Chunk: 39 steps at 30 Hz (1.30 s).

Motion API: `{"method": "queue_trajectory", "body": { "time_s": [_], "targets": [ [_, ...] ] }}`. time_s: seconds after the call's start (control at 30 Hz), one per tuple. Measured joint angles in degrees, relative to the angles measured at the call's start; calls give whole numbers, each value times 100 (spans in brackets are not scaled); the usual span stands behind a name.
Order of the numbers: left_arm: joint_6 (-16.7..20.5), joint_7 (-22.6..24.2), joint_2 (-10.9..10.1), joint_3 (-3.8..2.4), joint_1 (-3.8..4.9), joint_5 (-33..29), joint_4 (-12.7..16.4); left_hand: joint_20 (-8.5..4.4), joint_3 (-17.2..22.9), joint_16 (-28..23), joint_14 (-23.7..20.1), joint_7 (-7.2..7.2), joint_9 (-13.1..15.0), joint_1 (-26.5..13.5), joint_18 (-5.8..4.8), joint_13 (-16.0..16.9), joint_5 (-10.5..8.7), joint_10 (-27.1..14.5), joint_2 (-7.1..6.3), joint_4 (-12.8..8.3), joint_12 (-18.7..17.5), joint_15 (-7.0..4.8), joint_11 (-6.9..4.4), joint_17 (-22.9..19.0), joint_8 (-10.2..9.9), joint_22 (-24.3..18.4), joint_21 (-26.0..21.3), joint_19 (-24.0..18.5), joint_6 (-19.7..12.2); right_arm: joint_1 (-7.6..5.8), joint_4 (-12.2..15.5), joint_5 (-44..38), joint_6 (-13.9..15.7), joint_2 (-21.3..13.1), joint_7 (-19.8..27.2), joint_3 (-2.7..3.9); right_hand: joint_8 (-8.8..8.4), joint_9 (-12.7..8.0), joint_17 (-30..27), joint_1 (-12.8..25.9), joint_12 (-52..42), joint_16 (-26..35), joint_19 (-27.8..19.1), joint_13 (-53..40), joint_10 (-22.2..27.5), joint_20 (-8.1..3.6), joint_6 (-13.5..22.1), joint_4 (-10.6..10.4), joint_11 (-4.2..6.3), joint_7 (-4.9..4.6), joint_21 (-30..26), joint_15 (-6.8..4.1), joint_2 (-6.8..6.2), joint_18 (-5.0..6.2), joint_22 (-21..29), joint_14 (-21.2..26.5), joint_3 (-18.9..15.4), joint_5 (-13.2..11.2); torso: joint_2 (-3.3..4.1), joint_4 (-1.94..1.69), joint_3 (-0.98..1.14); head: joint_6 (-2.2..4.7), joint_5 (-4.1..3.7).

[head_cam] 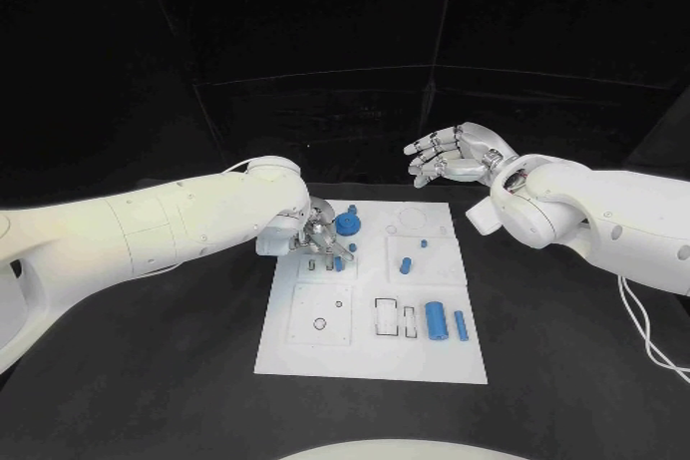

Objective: Assemble the parts on the task board

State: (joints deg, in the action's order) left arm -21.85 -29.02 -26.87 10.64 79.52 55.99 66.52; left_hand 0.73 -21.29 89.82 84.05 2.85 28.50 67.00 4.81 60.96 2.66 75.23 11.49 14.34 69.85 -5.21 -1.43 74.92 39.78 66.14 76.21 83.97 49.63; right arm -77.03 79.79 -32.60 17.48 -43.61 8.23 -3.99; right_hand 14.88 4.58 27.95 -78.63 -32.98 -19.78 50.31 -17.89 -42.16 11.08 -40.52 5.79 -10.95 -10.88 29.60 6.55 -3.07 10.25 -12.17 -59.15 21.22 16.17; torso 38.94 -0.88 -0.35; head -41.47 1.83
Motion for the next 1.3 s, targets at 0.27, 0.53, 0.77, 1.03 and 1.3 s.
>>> {"method": "queue_trajectory", "body": {
  "time_s": [0.27,0.53,0.77,1.03,1.3],
  "targets": [
    [-38,-2,32,0,-5,2,-2,0,53,0,0,-1,33,78,0,0,0,0,33,-68,0,0,0,0,31,0,0,0,-40,0,-23,-14,-5,24,9,0,4,7,-2,23,-29,-29,9,6,20,9,17,16,-21,17,0,0,23,-1,0,0,-16,0,-1,-3,0,-19,-14],
    [-52,-2,38,0,-7,4,5,0,78,0,0,0,54,130,0,0,0,0,28,-124,0,0,0,0,45,1,0,0,-40,0,-50,-24,-10,43,11,0,39,7,-5,23,-58,-29,9,18,20,9,17,16,-21,17,0,0,23,-1,6,0,-16,0,-4,-4,0,-36,-8],
    [-47,-2,37,0,-7,5,25,0,162,0,0,19,88,242,0,1,0,-21,79,-240,0,0,21,0,86,1,0,0,-62,0,-76,-28,-22,64,9,-1,41,6,-7,23,-67,-29,9,19,20,9,17,16,-21,16,0,0,23,0,6,0,-16,0,-4,-4,0,-22,20],
    [-22,-2,31,0,-7,6,67,0,480,0,0,12,142,575,0,-16,0,-21,261,-557,0,0,21,0,117,1,0,0,-134,0,-111,-30,-38,93,5,-1,41,6,-7,23,-67,-29,9,19,20,9,16,15,-21,16,1,0,23,-1,6,0,-15,0,-3,-4,1,-25,27],
    [10,-2,25,-6,-7,6,106,0,842,0,0,-21,149,890,0,-53,-2,-66,361,-913,0,0,-22,0,116,-10,0,0,-226,0,-138,-35,-61,116,-1,-1,41,12,-11,23,-67,-29,9,31,41,9,36,15,0,-5,-13,0,23,-1,6,-1,-15,0,-3,-4,1,-31,27]
  ]
}}
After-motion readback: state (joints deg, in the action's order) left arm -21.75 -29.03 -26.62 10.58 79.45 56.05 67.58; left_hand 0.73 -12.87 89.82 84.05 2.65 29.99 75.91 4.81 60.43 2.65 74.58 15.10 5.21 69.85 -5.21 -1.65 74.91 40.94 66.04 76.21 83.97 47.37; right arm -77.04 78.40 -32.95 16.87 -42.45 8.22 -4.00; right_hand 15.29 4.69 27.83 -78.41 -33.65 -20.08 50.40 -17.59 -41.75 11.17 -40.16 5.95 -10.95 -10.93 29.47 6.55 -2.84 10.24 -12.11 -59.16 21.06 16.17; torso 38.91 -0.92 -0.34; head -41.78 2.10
